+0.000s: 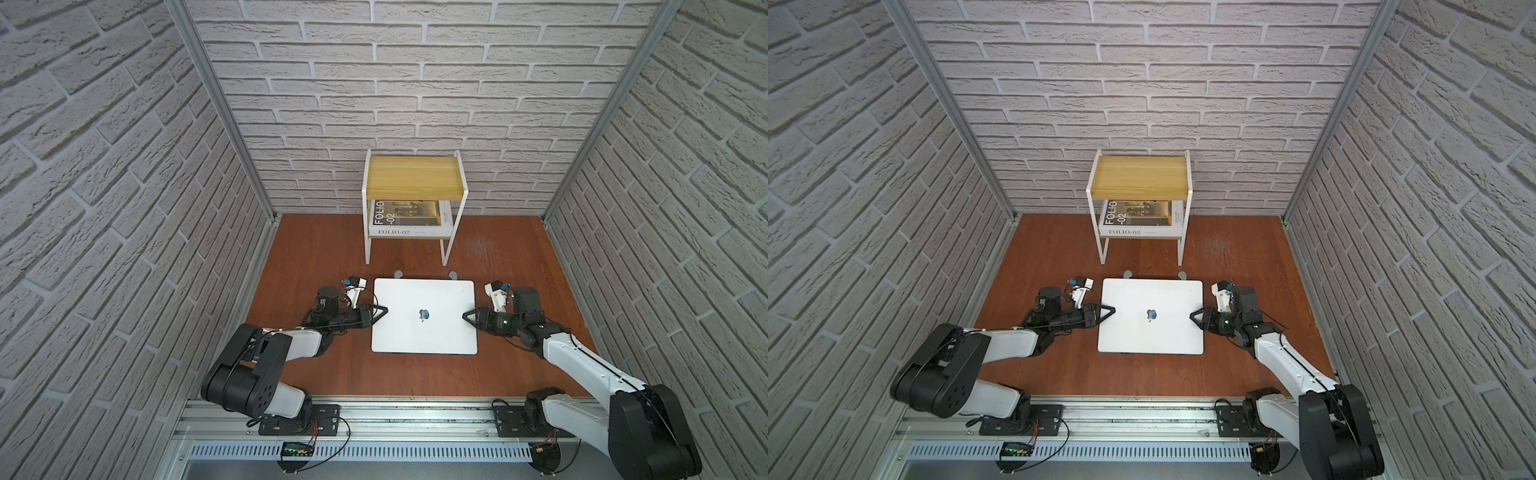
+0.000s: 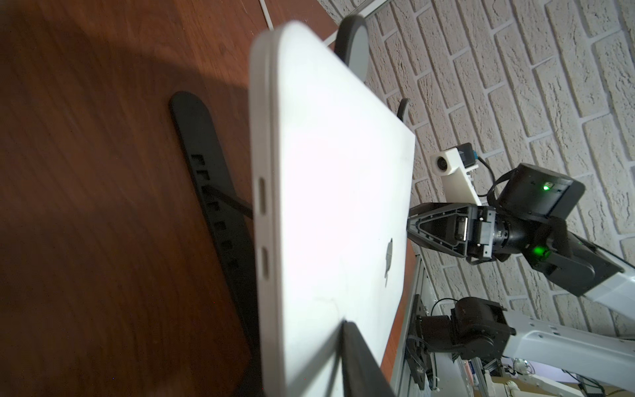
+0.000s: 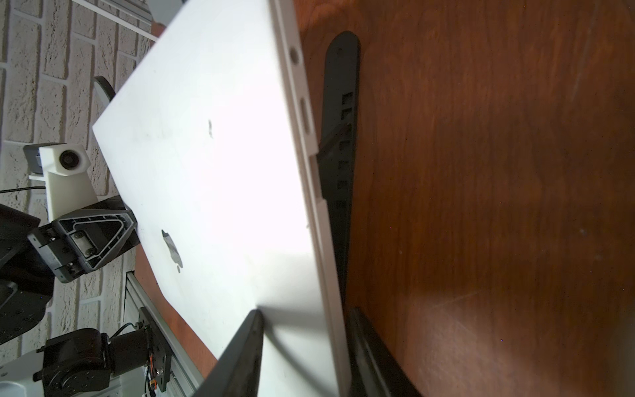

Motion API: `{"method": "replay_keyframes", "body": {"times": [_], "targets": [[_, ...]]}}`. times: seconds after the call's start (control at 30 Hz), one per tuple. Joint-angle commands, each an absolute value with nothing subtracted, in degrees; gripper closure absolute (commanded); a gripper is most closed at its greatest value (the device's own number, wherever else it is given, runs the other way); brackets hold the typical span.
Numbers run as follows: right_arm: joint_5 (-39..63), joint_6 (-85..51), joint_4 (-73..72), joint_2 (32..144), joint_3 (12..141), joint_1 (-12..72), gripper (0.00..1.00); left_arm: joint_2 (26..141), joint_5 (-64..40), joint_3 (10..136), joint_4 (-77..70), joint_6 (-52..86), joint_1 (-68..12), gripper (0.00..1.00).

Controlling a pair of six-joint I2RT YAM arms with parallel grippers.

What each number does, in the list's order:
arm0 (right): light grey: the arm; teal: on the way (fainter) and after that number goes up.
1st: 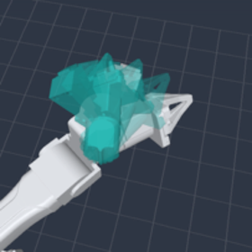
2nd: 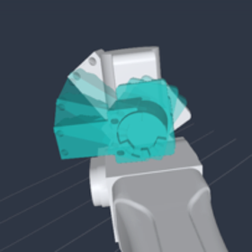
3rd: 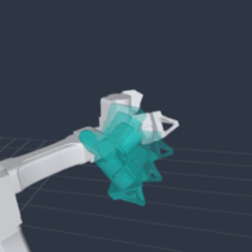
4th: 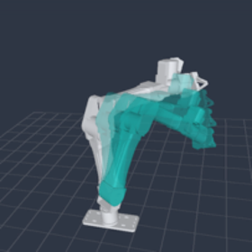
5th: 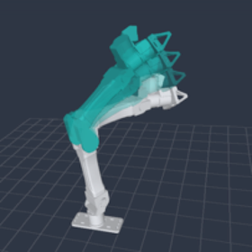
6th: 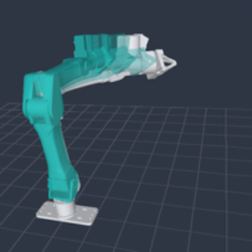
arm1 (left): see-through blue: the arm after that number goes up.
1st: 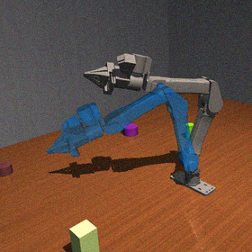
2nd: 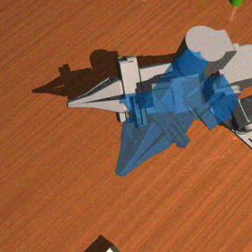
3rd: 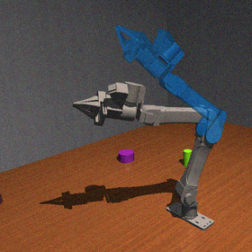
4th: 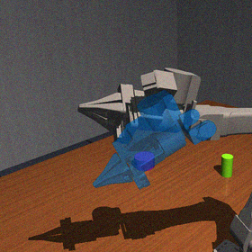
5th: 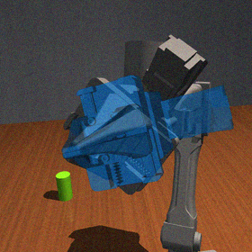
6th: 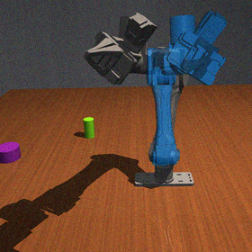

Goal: Close the laptop lid and set it aside
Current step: Pick up the laptop from the computer stand.

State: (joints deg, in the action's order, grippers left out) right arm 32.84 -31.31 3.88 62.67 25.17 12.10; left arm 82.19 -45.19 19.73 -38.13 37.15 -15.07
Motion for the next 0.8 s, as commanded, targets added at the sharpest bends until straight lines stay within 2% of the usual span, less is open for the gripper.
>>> {"method": "replay_keyframes", "body": {"times": [0.0, 0.47, 0.77], "targets": [[42.31, -34.76, -2.7, 58.11, 26.09, 12.92, 0.57, 80.83, -40.33, 20.91, -33.16, 35.05, -14.57, 0.76], [50.7, -48.67, -14.89, 51.34, 26.13, 12.92, 0.59, 77.76, -44.98, 21.75, -27.72, 33.67, -10.23, 0.74], [54.35, -51.58, -15.19, 47.43, 27.72, 13.01, 0.62, 71.96, -43.3, 22.61, -25.03, 32.81, -10.2, 0.73]]}}
